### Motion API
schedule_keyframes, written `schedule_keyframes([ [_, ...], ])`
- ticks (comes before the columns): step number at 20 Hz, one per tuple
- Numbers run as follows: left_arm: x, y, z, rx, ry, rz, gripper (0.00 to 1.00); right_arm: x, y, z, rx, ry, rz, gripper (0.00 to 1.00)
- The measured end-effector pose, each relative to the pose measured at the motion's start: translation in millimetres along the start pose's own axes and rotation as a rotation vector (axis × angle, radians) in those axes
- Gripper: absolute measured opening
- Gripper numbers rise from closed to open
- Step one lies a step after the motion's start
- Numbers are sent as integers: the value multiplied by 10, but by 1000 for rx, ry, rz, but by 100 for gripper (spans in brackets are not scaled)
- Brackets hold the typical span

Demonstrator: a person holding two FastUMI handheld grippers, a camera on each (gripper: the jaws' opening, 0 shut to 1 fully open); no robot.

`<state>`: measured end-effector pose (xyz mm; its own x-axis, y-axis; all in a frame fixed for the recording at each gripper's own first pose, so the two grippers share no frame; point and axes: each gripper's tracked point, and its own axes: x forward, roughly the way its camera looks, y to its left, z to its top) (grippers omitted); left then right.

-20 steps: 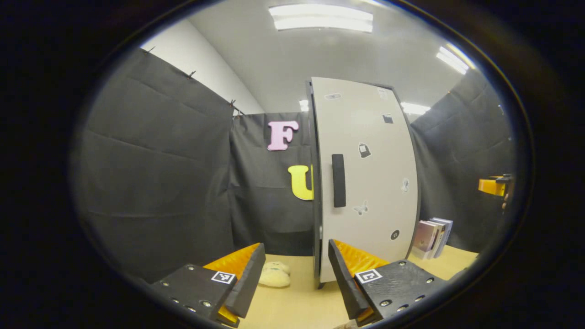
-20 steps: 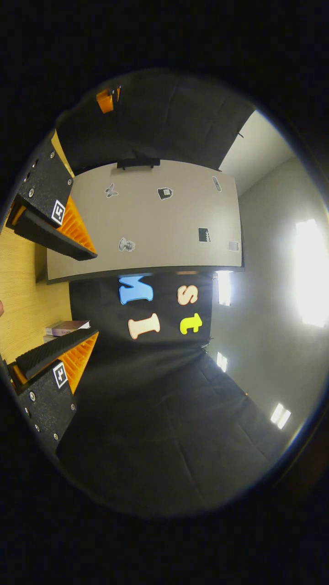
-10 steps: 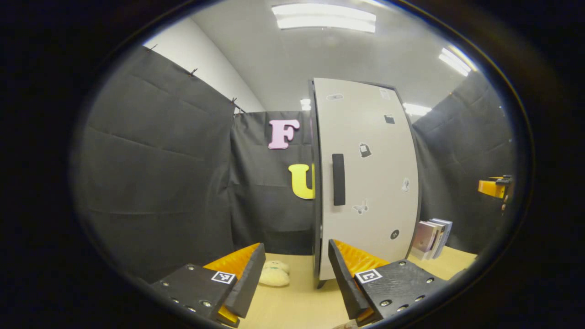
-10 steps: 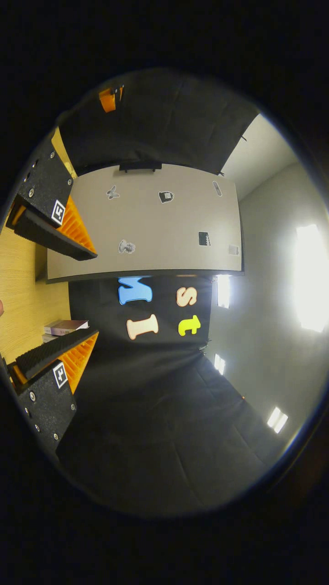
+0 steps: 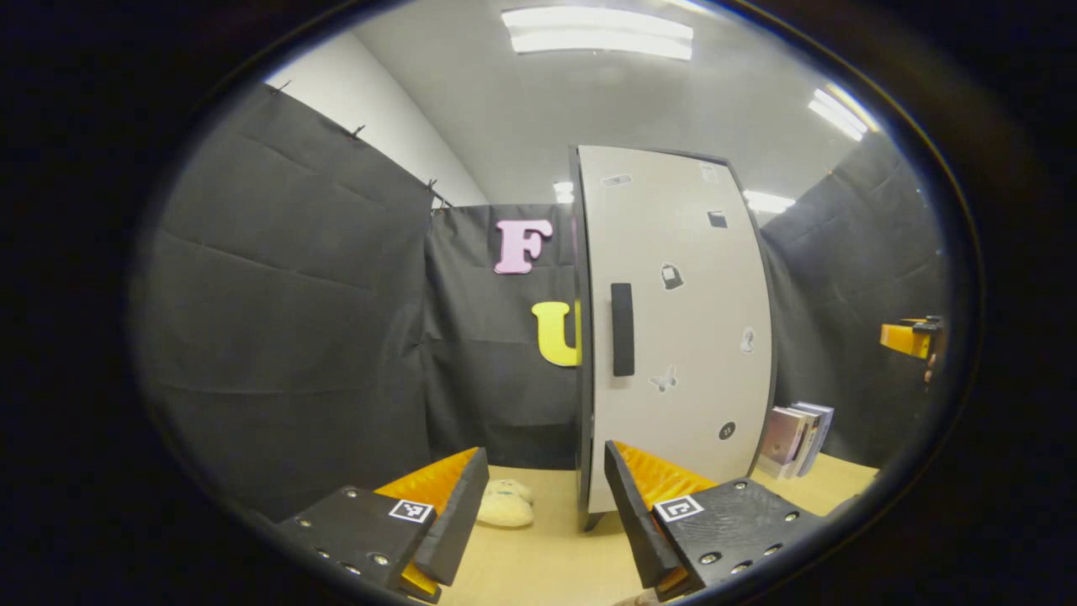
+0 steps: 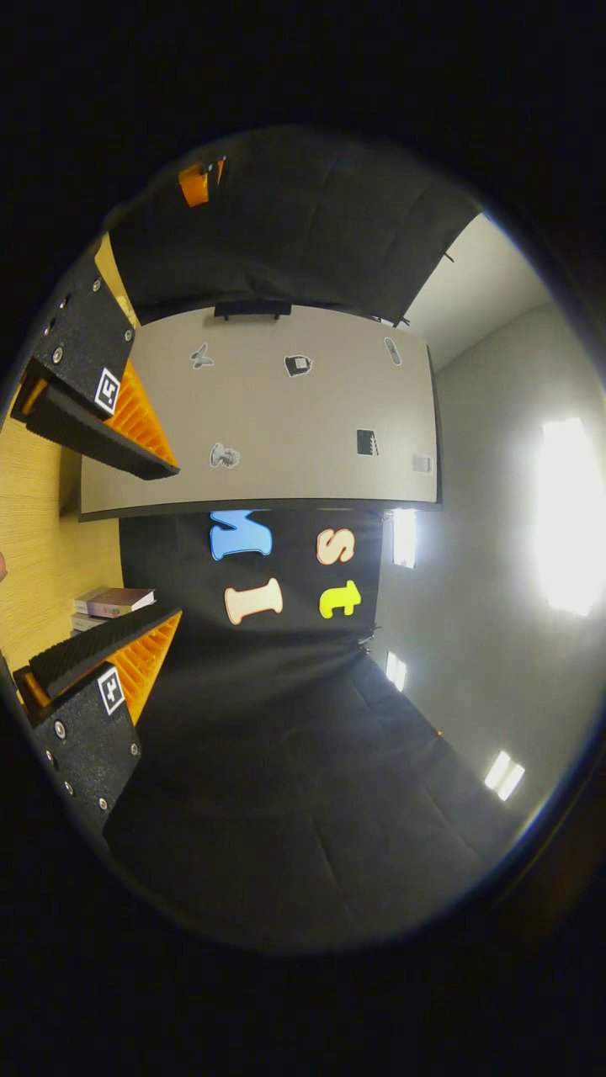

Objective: Open the cabinet door with the right hand, grasp the bottle in the cabinet with the left hand and place it on the coaster, then close the cabinet door with the right hand.

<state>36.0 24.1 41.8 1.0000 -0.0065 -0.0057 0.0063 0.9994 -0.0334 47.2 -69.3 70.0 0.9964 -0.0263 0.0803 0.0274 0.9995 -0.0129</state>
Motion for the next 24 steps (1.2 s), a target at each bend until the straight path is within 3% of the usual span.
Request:
schedule_keyframes([
  [1, 5, 3, -11, 0, 2, -2, 84, 12, -2, 13, 1, -6, -1, 93],
  [2, 6, 6, -10, 4, 3, -1, 79, 10, 6, 19, 3, -7, 1, 93],
  [24, -67, 99, 131, 22, -31, 7, 79, -85, 156, -88, -2, 24, 47, 92],
])
